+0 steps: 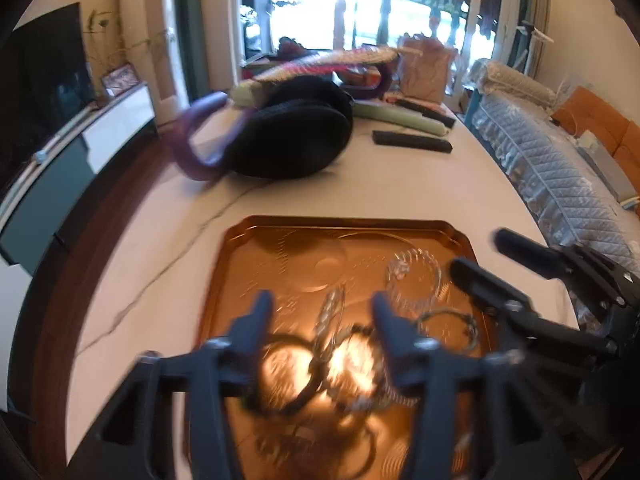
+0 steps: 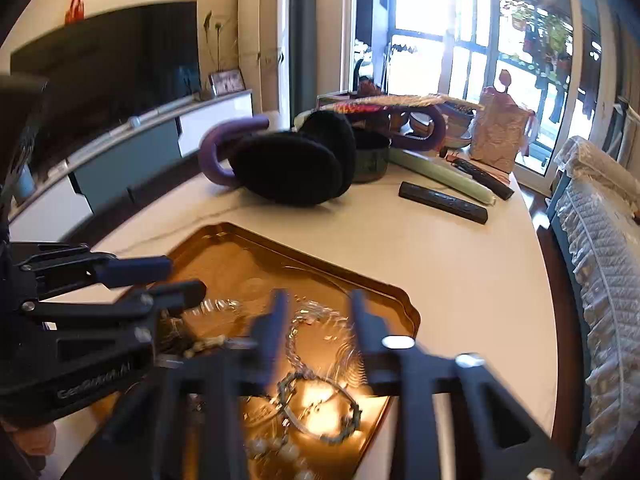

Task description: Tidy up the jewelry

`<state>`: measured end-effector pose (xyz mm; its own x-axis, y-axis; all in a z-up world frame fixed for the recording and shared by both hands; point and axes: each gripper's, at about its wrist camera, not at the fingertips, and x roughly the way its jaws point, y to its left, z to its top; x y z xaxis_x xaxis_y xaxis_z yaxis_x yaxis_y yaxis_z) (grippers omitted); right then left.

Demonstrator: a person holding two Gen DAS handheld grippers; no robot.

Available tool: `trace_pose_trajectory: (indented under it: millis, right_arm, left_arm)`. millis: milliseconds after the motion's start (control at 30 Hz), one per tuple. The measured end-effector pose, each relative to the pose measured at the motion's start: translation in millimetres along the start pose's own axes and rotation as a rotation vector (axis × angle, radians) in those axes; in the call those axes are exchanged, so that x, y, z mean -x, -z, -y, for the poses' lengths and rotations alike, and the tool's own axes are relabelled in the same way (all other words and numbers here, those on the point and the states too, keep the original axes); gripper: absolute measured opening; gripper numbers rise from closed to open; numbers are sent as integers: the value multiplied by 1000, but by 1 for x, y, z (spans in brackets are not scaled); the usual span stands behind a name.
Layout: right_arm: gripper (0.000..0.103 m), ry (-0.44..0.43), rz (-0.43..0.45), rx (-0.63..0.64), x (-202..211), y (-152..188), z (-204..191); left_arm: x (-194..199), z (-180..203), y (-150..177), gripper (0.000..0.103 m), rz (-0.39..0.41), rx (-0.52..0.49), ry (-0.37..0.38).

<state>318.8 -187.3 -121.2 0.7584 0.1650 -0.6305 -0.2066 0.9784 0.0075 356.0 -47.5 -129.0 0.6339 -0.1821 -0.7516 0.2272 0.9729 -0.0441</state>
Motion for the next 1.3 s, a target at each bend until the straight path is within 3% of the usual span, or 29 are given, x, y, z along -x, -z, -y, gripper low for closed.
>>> trace_pose_trajectory:
  millis: [67, 233, 433, 633, 900, 1033, 1067, 1133, 1300]
  right_arm:
    - [49, -37, 8, -41, 25, 13, -1]
    - [50, -43, 15, -59, 84, 55, -17]
    - [51, -68, -29, -85, 126, 110, -45]
    - [51, -68, -73, -115, 139, 151, -64]
    - [50, -82, -132, -109, 129, 181, -87]
    - [49, -84, -150, -116, 121, 185, -91]
    - [48, -82, -153, -114, 119, 186, -92]
    - [47, -77, -156, -98, 114, 184, -96]
    - [40, -54, -168, -35, 105, 179, -107]
  left_arm:
    - [25, -7, 15, 72, 19, 17, 17]
    - [89, -32, 76, 74, 31, 18, 24]
    - [137, -70, 146, 74, 37, 33, -44]
    - [153, -97, 202, 74, -11, 96, -44]
    - [152, -102, 256, 74, -71, 81, -37]
    - [148, -104, 264, 63, -62, 93, -7]
    - [148, -104, 263, 37, -56, 90, 4]
    - [144, -100, 262, 9, -50, 41, -45]
    - [138, -101, 255, 6, -33, 68, 2]
